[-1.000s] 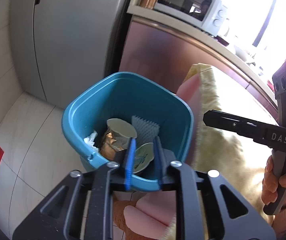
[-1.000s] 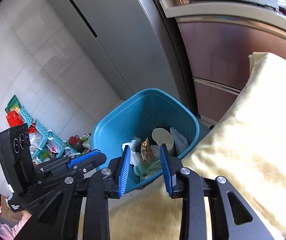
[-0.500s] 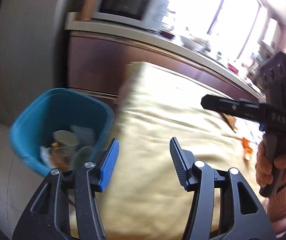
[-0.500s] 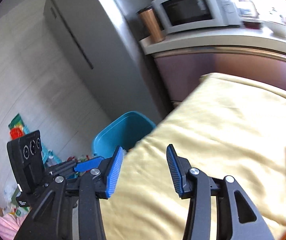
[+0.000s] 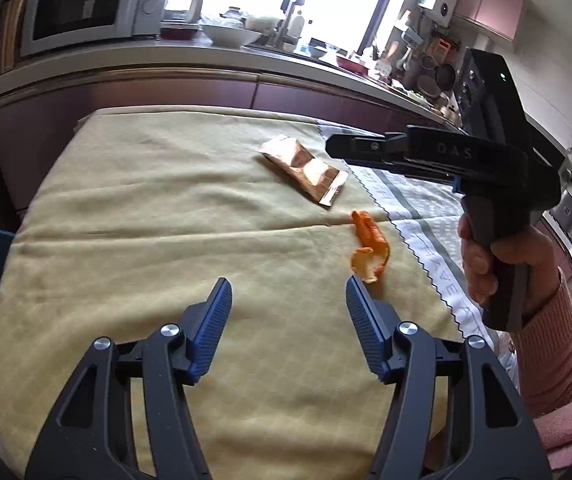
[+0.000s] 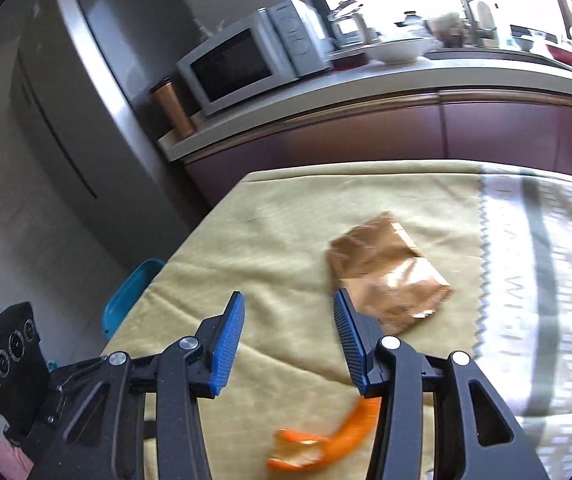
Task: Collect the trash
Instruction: 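Move both tools back over the orange peel and copper wrapper, then grasp the orange peel with the left tool while the right tool grasps the copper wrapper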
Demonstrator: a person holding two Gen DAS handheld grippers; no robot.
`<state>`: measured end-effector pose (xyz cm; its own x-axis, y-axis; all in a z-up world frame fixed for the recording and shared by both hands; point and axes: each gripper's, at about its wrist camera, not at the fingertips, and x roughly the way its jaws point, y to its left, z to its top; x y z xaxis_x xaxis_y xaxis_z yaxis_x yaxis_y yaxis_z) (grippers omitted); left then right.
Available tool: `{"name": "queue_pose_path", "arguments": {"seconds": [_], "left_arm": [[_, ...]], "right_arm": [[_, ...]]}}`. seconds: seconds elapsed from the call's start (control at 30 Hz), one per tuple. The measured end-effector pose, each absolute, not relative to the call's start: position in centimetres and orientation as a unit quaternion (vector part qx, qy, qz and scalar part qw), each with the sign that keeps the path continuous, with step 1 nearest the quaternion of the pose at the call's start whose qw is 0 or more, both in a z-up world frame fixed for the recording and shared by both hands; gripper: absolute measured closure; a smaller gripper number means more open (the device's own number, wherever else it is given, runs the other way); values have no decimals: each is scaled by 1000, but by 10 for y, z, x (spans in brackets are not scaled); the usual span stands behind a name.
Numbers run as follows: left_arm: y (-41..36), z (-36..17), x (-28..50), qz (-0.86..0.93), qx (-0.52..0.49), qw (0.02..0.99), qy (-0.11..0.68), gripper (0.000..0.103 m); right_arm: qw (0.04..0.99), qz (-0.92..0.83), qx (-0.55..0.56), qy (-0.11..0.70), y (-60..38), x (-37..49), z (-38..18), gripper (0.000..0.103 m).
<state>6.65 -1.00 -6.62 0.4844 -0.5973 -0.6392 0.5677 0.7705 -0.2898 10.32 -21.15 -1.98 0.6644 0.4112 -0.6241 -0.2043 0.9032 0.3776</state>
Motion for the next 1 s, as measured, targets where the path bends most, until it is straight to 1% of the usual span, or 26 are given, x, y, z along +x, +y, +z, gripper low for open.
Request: {"name": "queue_pose_path", "arguments": {"seconds": [0.2, 0.43, 0.57, 0.63, 0.7, 0.77, 0.83, 0.87, 0.93, 0.97, 1.0], "left_arm": [[-54, -71, 71, -375, 3, 838, 396, 40], [-84, -80, 79, -387, 15, 822, 418, 40], [-93, -85, 81, -383, 19, 819, 426, 42], [-94, -85, 82, -384, 20, 818, 428, 45], [-96, -87, 82, -381, 24, 818, 431, 54], [-97, -87, 80, -378, 29, 820, 429, 57], [-99, -87, 81, -377, 30, 820, 429, 66], [-99, -87, 82, -376, 30, 821, 430, 72], [-98, -87, 83, -374, 29, 821, 430, 77], [-97, -87, 83, -374, 26, 821, 430, 82], [-98, -88, 83, -375, 24, 821, 430, 85]], "right_arm": [[905, 136, 152, 374, -252, 111, -32, 58], [904, 124, 144, 384, -271, 127, -41, 57], [899, 126, 142, 395, -274, 142, -48, 50], [897, 123, 139, 402, -278, 150, -52, 48], [891, 126, 140, 412, -278, 157, -57, 47], [885, 130, 146, 422, -280, 162, -63, 47], [881, 135, 148, 428, -278, 164, -67, 46], [883, 136, 143, 425, -277, 163, -67, 45], [884, 139, 140, 425, -275, 162, -67, 43], [884, 140, 137, 425, -273, 161, -68, 43], [885, 140, 131, 424, -271, 161, -67, 43]]}}
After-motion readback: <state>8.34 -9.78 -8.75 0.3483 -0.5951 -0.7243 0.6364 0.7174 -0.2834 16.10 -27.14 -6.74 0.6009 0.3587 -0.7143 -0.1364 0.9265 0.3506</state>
